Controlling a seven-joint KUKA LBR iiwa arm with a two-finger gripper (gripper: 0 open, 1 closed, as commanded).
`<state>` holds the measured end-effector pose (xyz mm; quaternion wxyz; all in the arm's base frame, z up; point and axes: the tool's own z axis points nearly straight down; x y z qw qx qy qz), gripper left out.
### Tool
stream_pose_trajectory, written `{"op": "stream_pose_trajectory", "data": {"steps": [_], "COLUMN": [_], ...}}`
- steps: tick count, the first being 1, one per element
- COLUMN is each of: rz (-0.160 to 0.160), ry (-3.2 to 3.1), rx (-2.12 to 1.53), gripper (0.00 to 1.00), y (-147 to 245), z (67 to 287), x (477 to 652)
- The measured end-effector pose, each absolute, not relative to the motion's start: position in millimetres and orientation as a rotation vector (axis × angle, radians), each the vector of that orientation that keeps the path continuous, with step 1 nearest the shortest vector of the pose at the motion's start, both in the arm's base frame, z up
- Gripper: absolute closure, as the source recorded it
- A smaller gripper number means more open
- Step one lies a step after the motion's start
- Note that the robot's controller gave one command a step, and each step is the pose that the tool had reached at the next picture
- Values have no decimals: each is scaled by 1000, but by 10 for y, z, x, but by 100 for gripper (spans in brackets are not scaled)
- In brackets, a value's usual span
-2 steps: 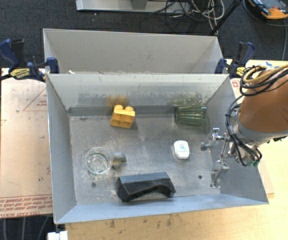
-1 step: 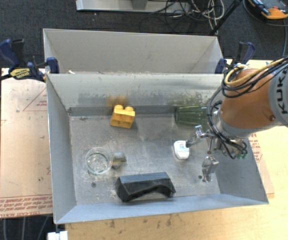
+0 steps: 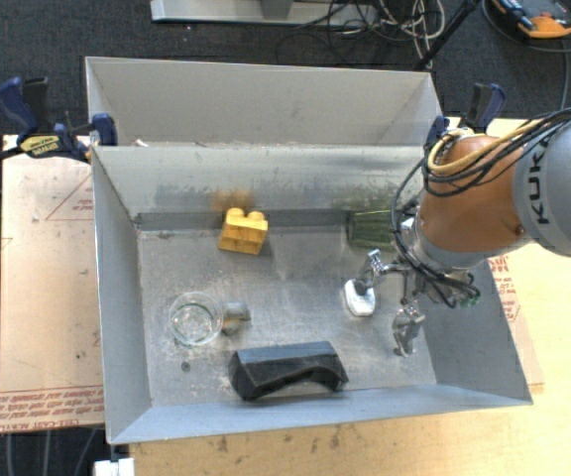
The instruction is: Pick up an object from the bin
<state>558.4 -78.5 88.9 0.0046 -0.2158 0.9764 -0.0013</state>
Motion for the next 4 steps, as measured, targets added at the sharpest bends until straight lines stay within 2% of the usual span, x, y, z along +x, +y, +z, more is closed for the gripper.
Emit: {"op": "stream_pose_trajectory", "data": {"steps": [1,2,3,4], "rz": [-1,0,4,3], "ry": [2980,2873,2917,2917], "rx": [-982,-1260,-1139,-1139], "gripper": [0,0,100,100], "y": [-658,-563,-713,-713], "z": [1005,830,741,742], "x": [5705,5810,5870,5871]}}
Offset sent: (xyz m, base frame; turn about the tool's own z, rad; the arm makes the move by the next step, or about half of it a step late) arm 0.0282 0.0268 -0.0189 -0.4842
